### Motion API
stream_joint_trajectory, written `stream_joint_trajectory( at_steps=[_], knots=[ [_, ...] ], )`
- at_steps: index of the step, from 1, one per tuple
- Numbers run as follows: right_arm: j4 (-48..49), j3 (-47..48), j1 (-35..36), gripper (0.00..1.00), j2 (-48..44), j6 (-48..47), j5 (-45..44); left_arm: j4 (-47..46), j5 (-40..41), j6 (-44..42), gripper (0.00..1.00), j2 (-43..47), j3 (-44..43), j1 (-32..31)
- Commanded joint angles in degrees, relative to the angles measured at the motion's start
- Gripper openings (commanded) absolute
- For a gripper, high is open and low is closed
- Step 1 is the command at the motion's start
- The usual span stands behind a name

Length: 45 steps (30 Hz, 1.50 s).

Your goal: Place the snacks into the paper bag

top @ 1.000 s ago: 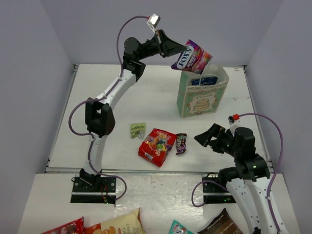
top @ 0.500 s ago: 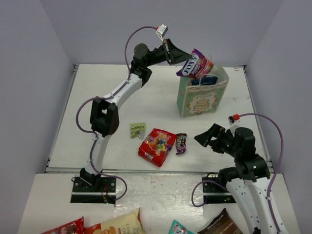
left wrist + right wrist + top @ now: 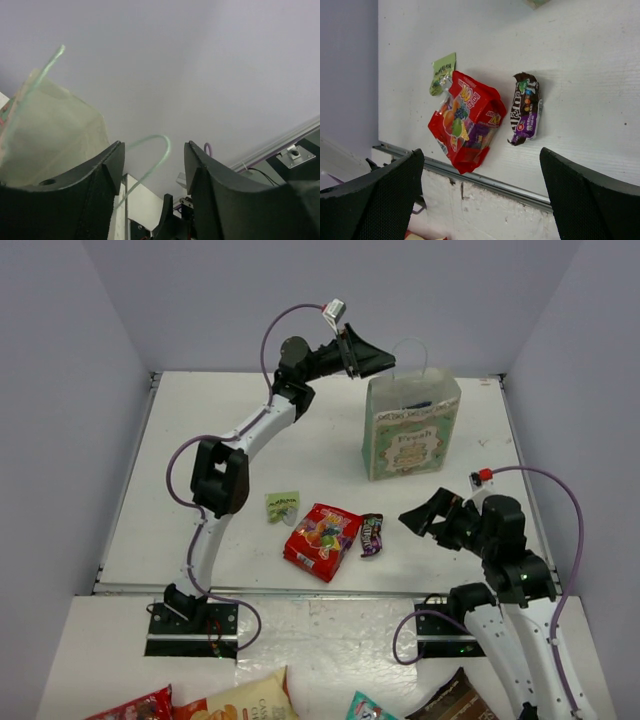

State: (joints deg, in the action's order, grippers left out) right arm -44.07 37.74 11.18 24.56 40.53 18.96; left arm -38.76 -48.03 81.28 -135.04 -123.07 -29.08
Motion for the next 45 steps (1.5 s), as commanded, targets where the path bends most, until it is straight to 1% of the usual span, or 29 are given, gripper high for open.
stream_joint_trajectory(
  at_steps=[1,4,7,11,12,13,15,17,18,20,21,23,24,25,28,33,36,38,41,45],
  knots=[
    [3.6,5.5,-0.2,0.97,2.9,-0.3,-1.0,-4.0,0.4,1.1,0.57,0.6,-3.4,-0.4],
    [5.4,8.3,-0.2,0.97,5.3,-1.0,-1.4,-4.0,0.0,1.3,0.69,1.0,-3.8,-0.1],
    [8.5,10.4,-0.2,0.97,7.2,-1.2,-2.1,-4.6,-0.5,2.0,0.74,1.7,-3.7,0.3],
    [14.8,10.7,-0.2,0.97,7.5,1.0,-3.3,-8.2,-0.7,4.2,0.77,2.9,-1.1,1.8],
    [16.5,10.3,-0.3,0.97,6.7,2.0,-4.8,-9.2,-0.7,4.9,0.77,3.3,-0.3,2.3],
    [19.8,9.1,-0.3,0.97,6.3,4.0,-5.7,-11.1,-0.4,6.1,0.79,3.9,0.5,3.1],
    [24.4,7.8,-0.3,0.97,4.9,6.5,-7.6,-12.6,-0.4,7.2,0.8,4.0,1.3,4.0],
    [27.7,6.1,-0.3,0.96,4.2,10.1,-9.8,-14.7,-0.3,9.0,0.82,3.7,1.2,5.5],
    [30.6,5.6,-0.2,0.96,4.2,12.1,-10.9,-15.3,0.0,10.1,0.85,3.1,0.6,6.5],
    [33.3,5.8,-0.1,0.96,5.0,13.3,-11.4,-14.9,-0.1,10.7,0.87,2.1,-1.4,7.5],
    [35.9,6.1,-0.2,0.96,5.7,13.5,-11.5,-14.2,-0.1,10.7,0.91,0.7,-2.6,7.8],
    [38.2,7.9,-0.2,0.96,9.4,13.5,-10.5,-10.3,-0.3,9.7,0.96,-0.8,-7.3,8.9],
    [38.7,9.1,-0.2,0.96,11.1,12.6,-10.1,-9.2,-0.3,9.0,1.0,-2.2,-8.8,9.4],
    [39.0,11.3,-0.2,0.96,14.5,12.2,-9.4,-7.5,-0.2,7.9,1.0,-2.8,-11.0,9.7],
    [41.4,13.9,-0.2,0.96,19.9,10.5,-8.0,-5.0,-0.5,5.1,1.0,-4.8,-13.4,10.4],
    [46.6,16.5,-0.2,0.96,26.3,7.5,-6.3,-2.5,-1.7,-0.7,1.0,-6.5,-12.8,11.2],
    [48.1,18.2,-0.2,0.96,30.4,6.3,-5.7,-2.5,-1.6,-4.0,1.0,-5.9,-10.4,11.2],
    [50.0,18.9,-0.1,0.96,33.0,5.7,-4.7,-2.8,-1.2,-5.1,1.0,-5.8,-9.4,11.2],
    [52.2,19.9,0.3,0.96,35.9,4.1,-4.5,-4.0,-1.1,-5.8,1.0,-6.3,-10.4,11.2],
    [50.6,24.7,0.8,0.96,40.5,2.1,-5.2,0.9,-0.8,-10.9,1.0,-6.0,-10.9,11.2]
  ],
)
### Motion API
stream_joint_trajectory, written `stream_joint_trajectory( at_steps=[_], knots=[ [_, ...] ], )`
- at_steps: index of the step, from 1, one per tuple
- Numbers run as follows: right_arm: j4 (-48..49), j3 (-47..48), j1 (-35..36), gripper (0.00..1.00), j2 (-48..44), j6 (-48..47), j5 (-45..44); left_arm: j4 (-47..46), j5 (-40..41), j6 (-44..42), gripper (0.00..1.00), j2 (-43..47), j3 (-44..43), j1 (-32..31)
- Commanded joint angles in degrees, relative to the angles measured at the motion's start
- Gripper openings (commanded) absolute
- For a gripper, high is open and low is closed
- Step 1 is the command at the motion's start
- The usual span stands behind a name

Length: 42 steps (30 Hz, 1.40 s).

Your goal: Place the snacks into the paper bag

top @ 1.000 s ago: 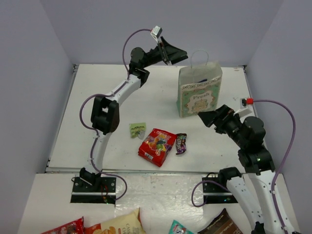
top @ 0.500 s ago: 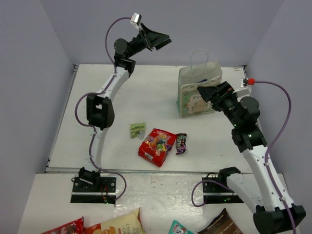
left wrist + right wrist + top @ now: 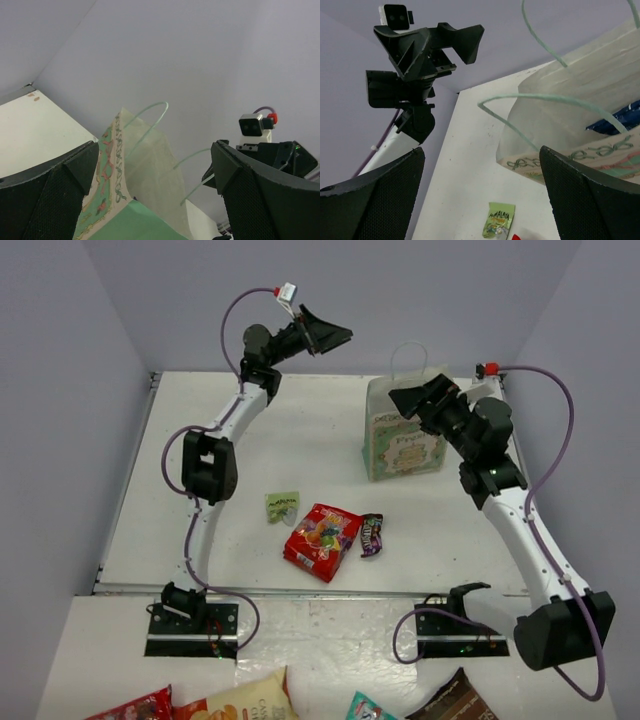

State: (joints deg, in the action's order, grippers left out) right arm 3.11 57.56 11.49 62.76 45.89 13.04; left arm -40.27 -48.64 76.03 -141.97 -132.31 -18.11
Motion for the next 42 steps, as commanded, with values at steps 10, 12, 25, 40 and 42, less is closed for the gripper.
stream_joint_trajectory(
  at_steps=[10,12,25,40,42],
  knots=[
    [-2.0,16.3,3.0,0.95,13.3,-10.3,-0.2,8.8,-0.1,-16.2,1.0,7.9,10.5,0.4],
    [-1.9,16.6,3.5,0.94,14.7,-10.6,-0.1,11.9,1.0,-19.1,1.0,10.8,13.6,0.4],
    [2.4,15.0,4.8,0.56,15.7,-4.1,4.8,21.5,7.9,-31.7,0.98,29.0,32.9,1.2],
    [0.8,13.9,6.6,0.07,13.4,-0.5,3.1,24.7,8.2,-35.1,0.97,35.1,37.4,1.2],
    [0.9,13.5,7.0,0.07,13.1,-0.1,3.0,25.0,8.2,-35.3,0.97,35.5,37.4,1.2]
  ],
)
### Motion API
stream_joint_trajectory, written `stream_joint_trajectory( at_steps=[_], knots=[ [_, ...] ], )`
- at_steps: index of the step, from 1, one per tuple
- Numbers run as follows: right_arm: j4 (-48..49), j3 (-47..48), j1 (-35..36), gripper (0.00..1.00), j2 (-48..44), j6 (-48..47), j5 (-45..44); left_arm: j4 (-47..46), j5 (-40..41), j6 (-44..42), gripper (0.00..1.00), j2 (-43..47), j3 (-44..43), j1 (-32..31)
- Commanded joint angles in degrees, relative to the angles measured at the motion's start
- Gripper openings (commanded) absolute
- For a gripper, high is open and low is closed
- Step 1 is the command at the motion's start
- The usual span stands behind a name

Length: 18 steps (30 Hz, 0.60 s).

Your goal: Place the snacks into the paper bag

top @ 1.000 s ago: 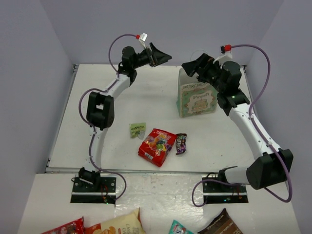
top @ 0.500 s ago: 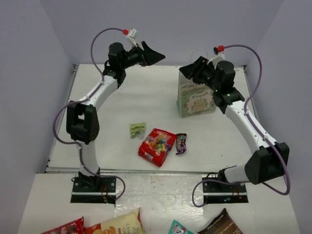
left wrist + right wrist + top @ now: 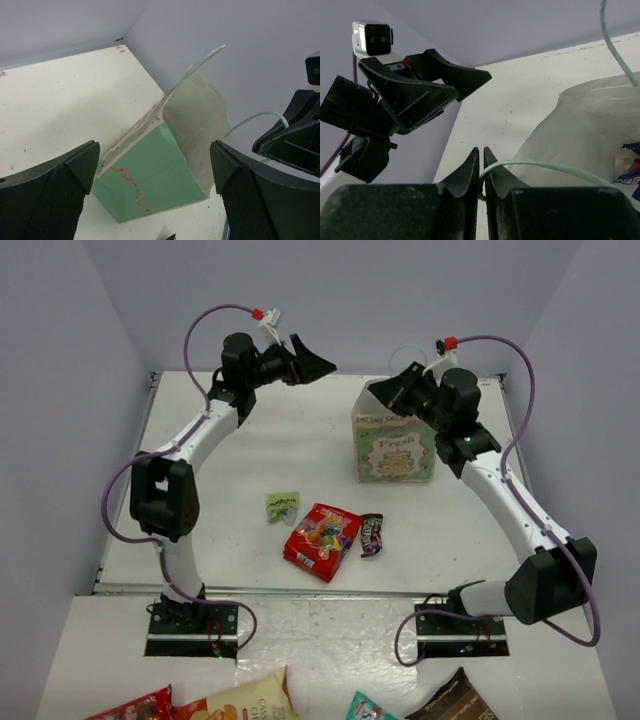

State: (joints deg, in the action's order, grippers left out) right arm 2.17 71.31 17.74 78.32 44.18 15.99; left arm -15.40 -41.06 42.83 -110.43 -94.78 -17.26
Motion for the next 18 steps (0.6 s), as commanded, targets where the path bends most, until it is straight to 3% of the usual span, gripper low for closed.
stream_joint_trajectory(
  at_steps=[1,18],
  knots=[
    [2.0,-0.5,0.8,0.07,-2.6,2.1,-0.1,0.6,0.6,-2.5,0.97,4.2,-0.1,0.4],
    [2.6,-2.5,9.1,0.09,-4.1,3.3,-3.1,4.3,1.5,-4.8,0.97,8.6,1.4,0.4]
  ],
)
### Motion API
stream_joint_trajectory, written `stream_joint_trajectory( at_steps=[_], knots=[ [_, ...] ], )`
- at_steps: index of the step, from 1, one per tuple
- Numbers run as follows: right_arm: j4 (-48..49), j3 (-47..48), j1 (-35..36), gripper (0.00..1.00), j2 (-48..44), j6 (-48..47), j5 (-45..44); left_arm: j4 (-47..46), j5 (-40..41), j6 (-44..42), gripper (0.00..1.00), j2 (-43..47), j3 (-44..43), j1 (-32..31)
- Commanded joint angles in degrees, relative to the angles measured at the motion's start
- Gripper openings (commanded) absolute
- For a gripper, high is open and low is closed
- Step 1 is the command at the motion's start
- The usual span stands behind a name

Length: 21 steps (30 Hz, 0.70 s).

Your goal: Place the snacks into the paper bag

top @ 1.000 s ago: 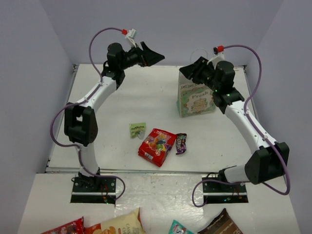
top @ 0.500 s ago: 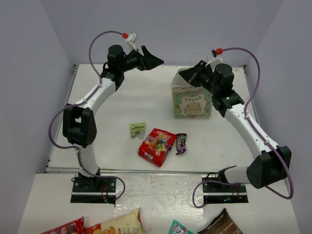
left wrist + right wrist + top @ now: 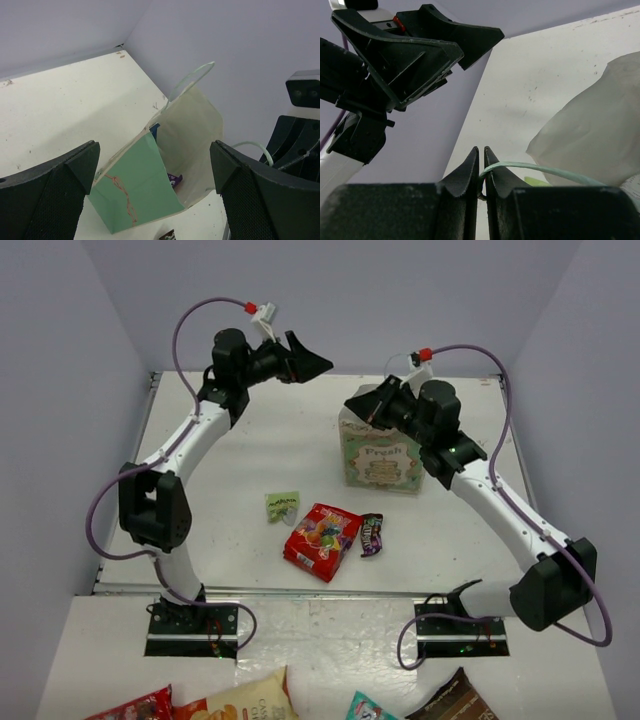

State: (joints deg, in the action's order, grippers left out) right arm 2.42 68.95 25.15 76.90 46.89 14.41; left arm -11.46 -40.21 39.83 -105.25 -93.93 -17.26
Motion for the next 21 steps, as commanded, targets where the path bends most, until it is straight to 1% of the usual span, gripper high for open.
stream_joint_trajectory(
  at_steps=[1,7,10,14,15,16,19,20,21],
  knots=[
    [2.3,-0.1,1.9,0.09,-2.8,0.5,-1.9,0.5,0.7,-1.9,0.97,3.6,0.9,0.4],
    [2.2,-0.7,4.3,0.09,-3.2,0.7,-2.8,0.9,1.2,-2.1,0.97,5.3,2.1,0.4],
    [2.3,-0.7,6.2,0.09,-3.0,0.7,-3.5,1.4,1.1,-2.0,0.97,5.3,1.4,0.4],
    [2.1,-0.7,8.0,0.12,-2.8,0.5,-4.9,1.8,1.2,-1.8,0.97,5.8,1.1,0.4],
    [1.8,-0.5,8.1,0.14,-2.9,0.4,-5.0,2.0,1.3,-1.9,0.97,6.0,1.1,0.4],
    [1.6,-0.3,8.1,0.22,-2.7,0.3,-5.3,2.1,1.3,-2.0,0.97,6.1,1.0,0.4],
    [0.0,0.4,8.1,0.34,-3.0,-0.4,-6.8,3.0,1.4,-2.5,0.97,6.3,0.7,0.4],
    [-0.4,0.4,8.1,0.44,-3.2,-0.6,-7.3,3.2,1.4,-2.6,0.97,6.4,0.6,0.4],
    [-1.3,0.5,8.1,0.47,-3.6,-0.9,-8.7,3.5,1.4,-2.7,0.97,6.5,0.6,0.4]
  ],
)
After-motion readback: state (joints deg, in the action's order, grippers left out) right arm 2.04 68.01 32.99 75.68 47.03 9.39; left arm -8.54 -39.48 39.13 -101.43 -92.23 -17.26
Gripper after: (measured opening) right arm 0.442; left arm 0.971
